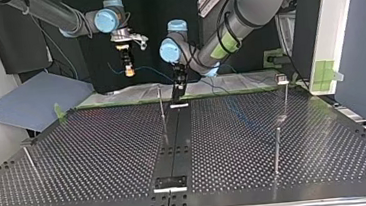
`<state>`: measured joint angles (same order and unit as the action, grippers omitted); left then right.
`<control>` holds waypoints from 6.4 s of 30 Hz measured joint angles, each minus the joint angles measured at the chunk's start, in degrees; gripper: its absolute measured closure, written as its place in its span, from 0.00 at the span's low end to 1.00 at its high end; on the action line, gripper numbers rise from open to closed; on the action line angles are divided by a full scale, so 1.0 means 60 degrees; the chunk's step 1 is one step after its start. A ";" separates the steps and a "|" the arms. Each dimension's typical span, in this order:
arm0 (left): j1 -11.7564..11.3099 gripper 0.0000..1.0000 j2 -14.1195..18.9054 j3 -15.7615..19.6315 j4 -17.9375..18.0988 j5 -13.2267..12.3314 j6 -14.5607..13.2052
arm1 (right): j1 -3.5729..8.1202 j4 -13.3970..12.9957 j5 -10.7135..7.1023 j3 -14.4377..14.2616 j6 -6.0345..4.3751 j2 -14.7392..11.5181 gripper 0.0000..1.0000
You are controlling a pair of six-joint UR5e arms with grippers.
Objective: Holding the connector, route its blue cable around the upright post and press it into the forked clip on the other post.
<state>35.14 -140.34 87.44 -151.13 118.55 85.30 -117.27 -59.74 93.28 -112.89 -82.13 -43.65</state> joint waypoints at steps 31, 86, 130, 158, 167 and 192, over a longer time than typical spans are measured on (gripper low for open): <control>-0.0133 0.99 -0.0449 -0.0190 0.0240 0.0042 0.0355 | 0.0779 0.0090 -0.0750 0.0448 0.0019 0.0096 1.00; -0.0495 0.99 -0.0449 -0.0231 0.0431 -0.0764 0.0865 | 0.1849 0.1184 -0.1649 0.1734 0.0057 0.0325 1.00; -0.1377 0.99 -0.0462 -0.1648 -0.0870 -0.1701 0.1191 | 0.2165 0.1396 -0.1020 0.2292 0.0006 0.0336 1.00; -0.1368 0.00 -0.0450 -0.1877 -0.2003 -0.2052 0.1483 | 0.2176 0.1285 -0.0379 0.2400 0.0043 0.0336 1.00; -0.0954 0.00 -0.0448 -0.1805 -0.2772 -0.2579 0.1141 | 0.2138 0.1312 -0.0513 0.2400 0.0007 0.0336 1.00; -0.0162 0.00 -0.0317 -0.1797 -0.2880 -0.2430 0.1352 | 0.2135 0.1350 -0.0735 0.2400 -0.0124 0.0364 1.00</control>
<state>34.17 -142.24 76.66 -168.41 103.97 93.41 -104.46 -51.64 88.87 -98.49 -82.87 -41.47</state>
